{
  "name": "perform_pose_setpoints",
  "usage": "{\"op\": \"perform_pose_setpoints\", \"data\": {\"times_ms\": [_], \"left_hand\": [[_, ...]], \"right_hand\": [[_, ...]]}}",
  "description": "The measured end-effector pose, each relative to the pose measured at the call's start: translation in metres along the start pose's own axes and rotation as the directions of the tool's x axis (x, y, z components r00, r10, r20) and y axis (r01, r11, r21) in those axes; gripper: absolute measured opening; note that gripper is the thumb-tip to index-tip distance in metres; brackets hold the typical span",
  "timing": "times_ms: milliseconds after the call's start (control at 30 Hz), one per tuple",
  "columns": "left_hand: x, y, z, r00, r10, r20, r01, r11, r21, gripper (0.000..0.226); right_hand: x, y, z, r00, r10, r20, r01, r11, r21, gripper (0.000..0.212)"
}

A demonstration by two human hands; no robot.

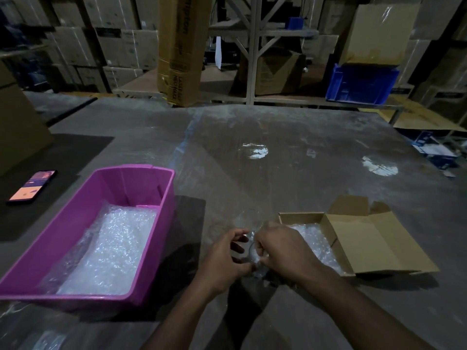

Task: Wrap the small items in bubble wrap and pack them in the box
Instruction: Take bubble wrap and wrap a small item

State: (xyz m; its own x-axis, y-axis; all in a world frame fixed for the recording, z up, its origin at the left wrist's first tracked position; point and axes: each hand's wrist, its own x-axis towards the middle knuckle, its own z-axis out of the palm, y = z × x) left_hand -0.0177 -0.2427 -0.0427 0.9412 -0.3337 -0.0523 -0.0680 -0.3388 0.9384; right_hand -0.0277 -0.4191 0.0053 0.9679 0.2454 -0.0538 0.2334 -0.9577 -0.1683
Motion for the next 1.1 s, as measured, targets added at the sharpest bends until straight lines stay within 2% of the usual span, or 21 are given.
{"op": "perform_pose_setpoints", "data": {"times_ms": [100, 233, 333, 400, 600, 933, 1100], "left_hand": [[-0.001, -0.004, 0.004, 1.0, -0.015, 0.016, 0.015, 1.0, 0.002, 0.073], [-0.002, -0.003, 0.009, 1.0, -0.03, 0.002, 0.03, 0.999, 0.014, 0.063], [-0.002, -0.004, 0.009, 0.999, -0.031, 0.006, 0.031, 0.999, 0.034, 0.059], [-0.001, -0.004, 0.008, 1.0, -0.028, 0.005, 0.028, 0.998, 0.055, 0.058], [0.001, -0.005, 0.007, 1.0, -0.019, -0.008, 0.019, 0.997, 0.072, 0.057], [0.002, -0.006, 0.009, 1.0, -0.019, -0.016, 0.02, 0.997, 0.078, 0.052], [0.003, -0.004, 0.008, 0.999, -0.025, -0.022, 0.027, 0.996, 0.087, 0.05]], "right_hand": [[0.008, -0.004, 0.0, 0.997, -0.04, 0.073, 0.046, 0.995, -0.084, 0.008], [0.01, -0.008, -0.006, 0.975, -0.092, 0.201, 0.136, 0.967, -0.217, 0.007], [0.024, -0.015, -0.007, 0.942, -0.029, 0.336, 0.122, 0.958, -0.261, 0.01], [0.032, -0.018, -0.004, 0.897, 0.033, 0.441, 0.1, 0.957, -0.273, 0.023], [0.032, -0.017, -0.004, 0.864, -0.117, 0.49, 0.274, 0.926, -0.261, 0.02], [0.044, -0.023, -0.009, 0.748, -0.072, 0.66, 0.262, 0.945, -0.194, 0.03], [0.041, -0.024, -0.017, 0.761, -0.06, 0.646, 0.223, 0.959, -0.174, 0.027]]}}
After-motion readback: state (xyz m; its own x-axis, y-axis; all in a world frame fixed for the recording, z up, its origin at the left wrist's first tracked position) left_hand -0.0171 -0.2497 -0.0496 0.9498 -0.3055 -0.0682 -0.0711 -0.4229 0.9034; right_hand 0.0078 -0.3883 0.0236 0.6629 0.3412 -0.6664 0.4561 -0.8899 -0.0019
